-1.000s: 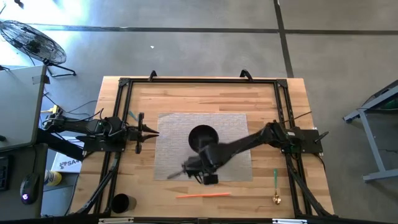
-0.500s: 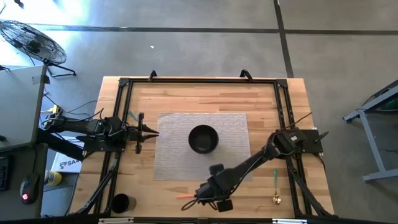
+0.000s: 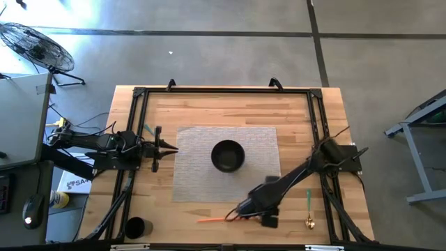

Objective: Pick & Place Utensil
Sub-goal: Put the green spoon into the black bowl on the gray mat

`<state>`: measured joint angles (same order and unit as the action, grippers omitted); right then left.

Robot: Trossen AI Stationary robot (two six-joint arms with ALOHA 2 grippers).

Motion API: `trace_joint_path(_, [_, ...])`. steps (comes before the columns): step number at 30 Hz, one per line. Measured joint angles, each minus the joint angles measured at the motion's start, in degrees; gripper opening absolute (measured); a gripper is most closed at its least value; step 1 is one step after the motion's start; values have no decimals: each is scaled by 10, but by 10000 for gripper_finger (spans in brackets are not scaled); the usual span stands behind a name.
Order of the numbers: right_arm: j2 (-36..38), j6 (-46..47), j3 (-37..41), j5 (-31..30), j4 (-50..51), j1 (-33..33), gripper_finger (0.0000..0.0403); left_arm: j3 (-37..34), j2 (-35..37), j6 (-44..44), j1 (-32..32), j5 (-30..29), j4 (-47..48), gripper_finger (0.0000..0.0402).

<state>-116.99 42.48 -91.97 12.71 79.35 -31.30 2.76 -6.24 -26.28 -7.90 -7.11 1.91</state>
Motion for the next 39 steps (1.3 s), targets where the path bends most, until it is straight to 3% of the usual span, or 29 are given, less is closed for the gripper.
trace_joint_path(5, [121,170,175,28,-81,1,138,0,0,0,0,0,0,40])
trace_joint_path(13, [288,578,377,108,-194,-15,138,0,0,0,0,0,0,40])
trace_joint_path(19, [345,722,480,148,-368,-70,138,0,0,0,0,0,0,40])
trace_joint_path(24, [347,779,530,151,-436,-102,138,0,0,0,0,0,0,40])
trace_joint_path(39, [345,786,536,169,-435,-113,138,0,0,0,0,0,0,40])
